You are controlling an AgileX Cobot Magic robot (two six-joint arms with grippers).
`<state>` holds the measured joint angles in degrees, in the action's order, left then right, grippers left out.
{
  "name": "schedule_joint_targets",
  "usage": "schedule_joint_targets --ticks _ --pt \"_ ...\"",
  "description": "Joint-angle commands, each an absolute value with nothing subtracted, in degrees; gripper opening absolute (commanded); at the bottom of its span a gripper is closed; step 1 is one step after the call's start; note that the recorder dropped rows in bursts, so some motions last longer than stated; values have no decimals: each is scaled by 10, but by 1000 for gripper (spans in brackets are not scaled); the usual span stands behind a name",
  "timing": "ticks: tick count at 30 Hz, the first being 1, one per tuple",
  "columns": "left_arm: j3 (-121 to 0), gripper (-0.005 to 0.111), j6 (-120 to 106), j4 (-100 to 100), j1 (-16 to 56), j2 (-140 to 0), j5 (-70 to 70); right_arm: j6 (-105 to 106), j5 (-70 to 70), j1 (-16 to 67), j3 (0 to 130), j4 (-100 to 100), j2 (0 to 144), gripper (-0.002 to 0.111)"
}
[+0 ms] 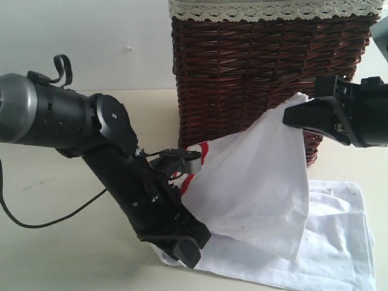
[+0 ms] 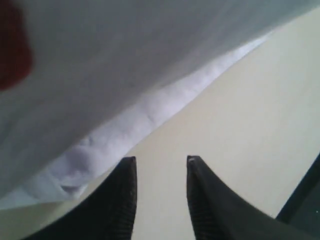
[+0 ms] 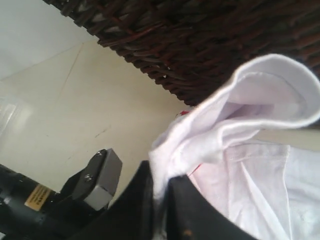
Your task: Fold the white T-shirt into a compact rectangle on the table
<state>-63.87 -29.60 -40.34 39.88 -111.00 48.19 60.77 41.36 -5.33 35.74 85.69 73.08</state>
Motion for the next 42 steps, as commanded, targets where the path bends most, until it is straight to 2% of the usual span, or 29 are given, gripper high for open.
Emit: schedule_joint_targets --ticks 1,8,12,21,24,29,32,36,37,40,42 --pt "-636 34 -298 -418 401 -1135 414 614 425 -54 371 867 731 0" --pt "-636 32 -294 -426 401 -1143 379 612 426 -54 371 839 730 0" --pt "-636 22 -271 -415 400 -1157 376 580 411 -54 371 802 712 0" --pt "-636 21 -244 -418 400 -1161 384 415 329 -54 371 600 627 0" --pt "-636 21 -237 -418 400 -1161 387 304 320 -54 371 477 588 0" --pt "-636 21 -233 -418 400 -1161 386 181 376 -54 371 308 526 0" --pt "-636 21 -233 -418 400 -1161 387 74 475 -54 371 146 523 0" --pt "-636 21 -247 -432 400 -1153 405 75 558 -54 371 135 539 0" --pt "-636 21 -256 -435 400 -1148 418 75 560 -54 371 135 549 2" --pt "-636 21 -275 -438 400 -1118 463 75 562 -54 371 135 581 27" --pt "-636 22 -282 -438 400 -1093 494 75 551 -54 371 130 598 54"
